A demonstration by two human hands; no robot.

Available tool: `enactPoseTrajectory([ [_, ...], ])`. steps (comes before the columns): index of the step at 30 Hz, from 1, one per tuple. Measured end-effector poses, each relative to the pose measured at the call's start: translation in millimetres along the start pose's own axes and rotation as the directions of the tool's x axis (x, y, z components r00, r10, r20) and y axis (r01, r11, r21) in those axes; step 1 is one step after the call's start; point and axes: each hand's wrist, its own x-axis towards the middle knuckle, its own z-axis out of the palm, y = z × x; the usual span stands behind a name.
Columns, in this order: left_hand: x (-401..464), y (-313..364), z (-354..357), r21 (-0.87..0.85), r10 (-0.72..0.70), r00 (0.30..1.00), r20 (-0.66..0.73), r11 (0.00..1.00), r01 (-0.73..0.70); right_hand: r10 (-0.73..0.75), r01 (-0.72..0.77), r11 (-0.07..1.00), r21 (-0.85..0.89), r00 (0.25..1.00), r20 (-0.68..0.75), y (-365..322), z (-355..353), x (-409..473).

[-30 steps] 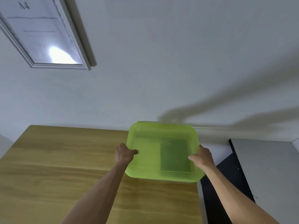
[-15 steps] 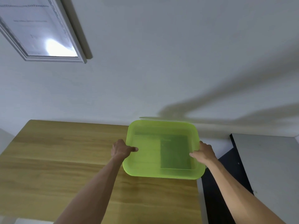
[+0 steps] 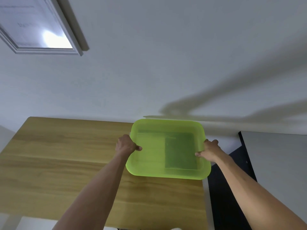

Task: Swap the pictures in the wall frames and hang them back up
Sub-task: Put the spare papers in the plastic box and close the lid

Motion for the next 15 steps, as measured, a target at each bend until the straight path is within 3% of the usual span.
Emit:
enactPoseTrajectory([
  [3,1.6,11.1,2.8,0.148,0.076,0.997,-0.023,0.986,-0.072,-0.006,0.004,0.99,-0.142,1.0,-0.01,-13.0,-2.1,-3.0],
  [5,6.1,19.4,5.8,0.274,0.201,0.979,-0.007,0.942,-0.192,-0.072,0.075,0.981,-0.18,0.997,0.021,-25.5,3.2,-6.2],
  [8,12.2,22.9,17.1,0.367,0.394,0.899,0.192,0.82,-0.438,-0.229,0.231,0.956,-0.181,0.973,0.032,-38.8,26.9,-11.9],
  [10,11.9,14.0,30.6,0.346,0.443,0.855,0.268,0.785,-0.515,-0.305,0.282,0.941,-0.188,0.947,-0.104,-37.2,45.8,-9.6],
  [15,13.0,-6.0,65.7,0.423,0.558,0.826,0.081,0.731,-0.535,-0.342,0.251,0.922,-0.296,0.887,-0.311,-30.5,70.3,1.1],
])
